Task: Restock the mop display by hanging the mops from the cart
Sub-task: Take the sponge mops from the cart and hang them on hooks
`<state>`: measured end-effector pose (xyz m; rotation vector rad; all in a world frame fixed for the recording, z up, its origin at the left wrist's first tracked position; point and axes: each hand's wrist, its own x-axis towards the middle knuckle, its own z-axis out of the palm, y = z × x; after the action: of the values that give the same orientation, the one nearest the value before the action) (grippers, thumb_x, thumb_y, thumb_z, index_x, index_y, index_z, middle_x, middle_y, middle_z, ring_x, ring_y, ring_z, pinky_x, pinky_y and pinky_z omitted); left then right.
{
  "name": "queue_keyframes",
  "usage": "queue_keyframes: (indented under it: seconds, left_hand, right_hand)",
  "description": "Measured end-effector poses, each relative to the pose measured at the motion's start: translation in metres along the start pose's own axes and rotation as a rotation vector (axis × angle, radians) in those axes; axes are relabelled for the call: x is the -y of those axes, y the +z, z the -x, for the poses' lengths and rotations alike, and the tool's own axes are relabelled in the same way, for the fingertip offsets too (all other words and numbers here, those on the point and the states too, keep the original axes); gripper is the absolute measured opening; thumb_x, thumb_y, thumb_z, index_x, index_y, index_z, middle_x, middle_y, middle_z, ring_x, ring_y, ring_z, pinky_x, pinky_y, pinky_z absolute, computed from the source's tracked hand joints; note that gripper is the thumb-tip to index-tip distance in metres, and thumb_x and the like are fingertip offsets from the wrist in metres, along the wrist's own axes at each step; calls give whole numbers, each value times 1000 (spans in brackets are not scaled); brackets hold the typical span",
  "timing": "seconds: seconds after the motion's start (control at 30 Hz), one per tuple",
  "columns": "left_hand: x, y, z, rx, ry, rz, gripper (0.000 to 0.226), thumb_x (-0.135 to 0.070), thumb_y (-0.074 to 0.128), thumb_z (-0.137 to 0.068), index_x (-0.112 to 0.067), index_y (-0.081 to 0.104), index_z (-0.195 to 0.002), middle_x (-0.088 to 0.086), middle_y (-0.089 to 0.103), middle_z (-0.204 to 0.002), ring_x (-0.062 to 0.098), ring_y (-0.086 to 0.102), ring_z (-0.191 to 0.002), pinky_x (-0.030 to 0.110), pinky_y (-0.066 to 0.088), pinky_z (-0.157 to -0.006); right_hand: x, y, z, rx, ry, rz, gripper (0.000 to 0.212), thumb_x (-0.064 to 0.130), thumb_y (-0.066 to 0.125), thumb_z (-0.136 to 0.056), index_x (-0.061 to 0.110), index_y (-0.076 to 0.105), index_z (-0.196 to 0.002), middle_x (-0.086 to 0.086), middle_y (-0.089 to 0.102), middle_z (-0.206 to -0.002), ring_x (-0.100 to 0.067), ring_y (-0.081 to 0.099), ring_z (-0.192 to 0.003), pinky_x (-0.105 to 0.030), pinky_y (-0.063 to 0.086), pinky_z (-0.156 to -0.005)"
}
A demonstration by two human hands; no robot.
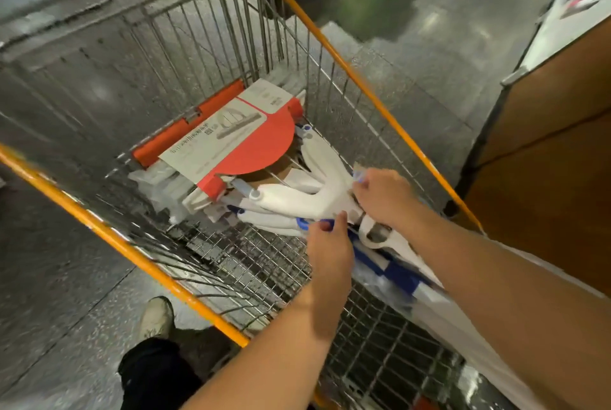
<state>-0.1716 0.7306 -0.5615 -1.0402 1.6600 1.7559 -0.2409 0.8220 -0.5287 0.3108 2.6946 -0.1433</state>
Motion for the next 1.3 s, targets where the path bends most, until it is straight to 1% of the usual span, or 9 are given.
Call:
queue_keyframes:
  seconds: [0.1, 0.2, 0.37, 0.57, 0.67, 0.9, 1.03, 1.13, 1.3]
  left_hand:
    - [2, 7, 2, -41, 58, -50, 39, -38, 60, -91, -17, 46, -62, 2, 52, -65, 23, 52, -67, 30, 39, -67]
    - [2, 13, 7, -28, 81, -143, 40, -39, 61, -89, -14, 49, -60, 2, 52, -61, 24, 50, -67, 29, 35, -61]
    - [-2, 20, 13, -7, 45, -86, 40, -35, 68, -84, -10, 48, -59, 11, 58, -68, 28, 56, -70, 35, 47, -69]
    - [-6, 12, 16, 135, -26, 37, 44, -12, 80, -68, -14, 39, -52, 1, 43, -49, 19, 41, -48, 22, 35, -46]
    - [-7, 13, 16, 185, -32, -4, 42, -7, 75, -77, -12, 36, -61, 1, 39, -54, 14, 37, -47, 14, 29, -35]
    - [-7, 13, 31, 238, -44, 227, 20, -4, 63, -89, -7, 44, -91, 9, 46, -76, 15, 46, -59, 17, 40, -47]
    - [-15, 13, 50, 275, -22, 456, 21, -5, 57, -94, -25, 50, -97, 7, 61, -89, 18, 61, -80, 22, 54, -62]
    - [-25, 9, 66, 307, -8, 507, 57, -12, 57, -95, -23, 33, -146, 6, 65, -107, 20, 64, -97, 21, 54, -67]
    - [-53, -3, 92, 374, 43, 552, 65, -16, 56, -97, -29, 23, -152, 9, 60, -128, 21, 62, -101, 17, 53, -66]
  right_hand:
    - [-20, 1, 7, 18, 3, -17, 29, 36, 42, -97, 12, 56, -87, -16, 64, -99, -32, 57, -88, -34, 43, -71]
    - [-29, 5, 14, 14, 24, -86, 31, 36, 47, -96, 8, 58, -88, -12, 60, -85, -29, 54, -81, -34, 40, -65]
    - [-38, 16, 15, 7, 71, -205, 48, 44, 50, -93, 16, 39, -55, -2, 46, -58, -26, 48, -69, -31, 30, -58]
    - [-45, 18, 10, 157, 138, -419, 47, 54, 53, -89, 19, 45, -59, -3, 48, -66, -25, 53, -76, -31, 33, -58]
    - [-46, 19, 8, 220, 179, -558, 45, 51, 61, -86, 20, 45, -59, 1, 46, -62, -18, 48, -67, -29, 32, -55]
    - [-37, 12, 25, 69, 172, -518, 45, 55, 63, -83, 14, 53, -66, -2, 55, -66, -17, 53, -63, -28, 35, -56]
    - [-26, -9, 33, 8, 181, -500, 56, 61, 62, -79, 8, 66, -95, -14, 63, -96, -23, 55, -82, -29, 36, -62]
    - [-19, -29, 44, -41, 212, -518, 56, 67, 62, -74, 11, 64, -77, -9, 63, -86, -24, 60, -82, -30, 40, -64]
    - [4, -84, 75, -213, 158, -495, 53, 60, 65, -77, 11, 56, -59, -6, 58, -63, -22, 57, -67, -32, 36, -53]
